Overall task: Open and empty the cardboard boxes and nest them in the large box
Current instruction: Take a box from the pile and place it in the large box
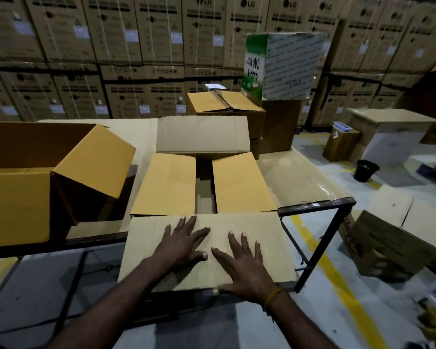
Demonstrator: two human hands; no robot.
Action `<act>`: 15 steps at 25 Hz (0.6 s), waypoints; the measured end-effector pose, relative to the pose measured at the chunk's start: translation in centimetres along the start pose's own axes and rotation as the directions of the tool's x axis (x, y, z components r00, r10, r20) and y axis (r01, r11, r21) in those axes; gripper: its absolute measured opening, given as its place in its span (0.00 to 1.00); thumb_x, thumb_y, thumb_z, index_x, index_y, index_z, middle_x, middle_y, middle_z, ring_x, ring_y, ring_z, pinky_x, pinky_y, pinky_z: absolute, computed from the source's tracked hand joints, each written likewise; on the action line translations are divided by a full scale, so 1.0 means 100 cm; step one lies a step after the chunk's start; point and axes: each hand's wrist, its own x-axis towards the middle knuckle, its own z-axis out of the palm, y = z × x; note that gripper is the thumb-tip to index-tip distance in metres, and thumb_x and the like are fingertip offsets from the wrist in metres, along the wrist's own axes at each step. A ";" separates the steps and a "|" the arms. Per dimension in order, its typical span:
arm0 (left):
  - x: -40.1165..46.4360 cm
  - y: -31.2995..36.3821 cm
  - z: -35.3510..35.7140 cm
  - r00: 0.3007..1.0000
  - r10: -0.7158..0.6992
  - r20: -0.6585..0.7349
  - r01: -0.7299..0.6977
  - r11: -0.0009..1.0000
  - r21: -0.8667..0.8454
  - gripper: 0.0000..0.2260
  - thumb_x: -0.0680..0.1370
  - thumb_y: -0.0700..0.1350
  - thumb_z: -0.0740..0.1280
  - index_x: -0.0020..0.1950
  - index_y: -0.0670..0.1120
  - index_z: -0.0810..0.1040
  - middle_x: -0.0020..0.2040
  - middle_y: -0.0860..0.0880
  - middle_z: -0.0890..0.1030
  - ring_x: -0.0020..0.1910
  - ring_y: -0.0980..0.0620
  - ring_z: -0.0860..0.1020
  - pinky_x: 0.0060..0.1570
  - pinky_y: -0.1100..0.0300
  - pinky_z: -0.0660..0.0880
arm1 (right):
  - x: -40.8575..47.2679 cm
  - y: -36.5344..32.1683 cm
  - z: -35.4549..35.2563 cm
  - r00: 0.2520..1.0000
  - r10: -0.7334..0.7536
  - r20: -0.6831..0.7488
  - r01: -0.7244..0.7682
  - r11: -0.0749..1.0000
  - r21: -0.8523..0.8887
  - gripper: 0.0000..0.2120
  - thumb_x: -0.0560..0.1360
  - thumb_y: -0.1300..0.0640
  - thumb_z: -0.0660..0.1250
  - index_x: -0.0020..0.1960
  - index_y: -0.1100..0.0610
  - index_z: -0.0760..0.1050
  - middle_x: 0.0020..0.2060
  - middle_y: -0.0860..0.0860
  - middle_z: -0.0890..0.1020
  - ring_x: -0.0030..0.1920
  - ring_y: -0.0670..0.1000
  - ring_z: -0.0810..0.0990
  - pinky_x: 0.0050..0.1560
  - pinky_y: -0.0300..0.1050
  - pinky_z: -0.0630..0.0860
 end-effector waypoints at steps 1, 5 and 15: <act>0.009 -0.004 0.001 1.000 0.013 -0.029 -0.012 1.000 0.014 0.34 0.77 0.69 0.56 0.79 0.62 0.48 0.81 0.48 0.41 0.80 0.43 0.41 0.74 0.37 0.46 | 0.007 0.002 0.000 1.000 0.017 0.009 -0.017 0.999 0.027 0.47 0.65 0.19 0.55 0.74 0.31 0.35 0.76 0.53 0.28 0.74 0.63 0.26 0.70 0.69 0.30; 0.046 -0.022 -0.001 0.987 0.100 -0.130 -0.104 0.994 -0.026 0.34 0.75 0.71 0.38 0.79 0.62 0.50 0.82 0.48 0.49 0.80 0.46 0.44 0.76 0.43 0.42 | 0.041 0.005 -0.007 0.975 0.197 -0.099 -0.181 0.972 0.147 0.45 0.63 0.18 0.36 0.77 0.34 0.43 0.77 0.52 0.29 0.77 0.59 0.30 0.73 0.66 0.33; 0.170 -0.041 -0.023 0.965 0.256 -0.056 -0.261 0.959 -0.108 0.25 0.84 0.57 0.47 0.80 0.58 0.43 0.78 0.47 0.63 0.77 0.47 0.60 0.74 0.37 0.46 | 0.118 -0.004 -0.003 0.756 0.570 -0.322 -0.491 0.819 0.297 0.35 0.74 0.25 0.37 0.78 0.35 0.49 0.78 0.53 0.33 0.77 0.55 0.30 0.73 0.67 0.34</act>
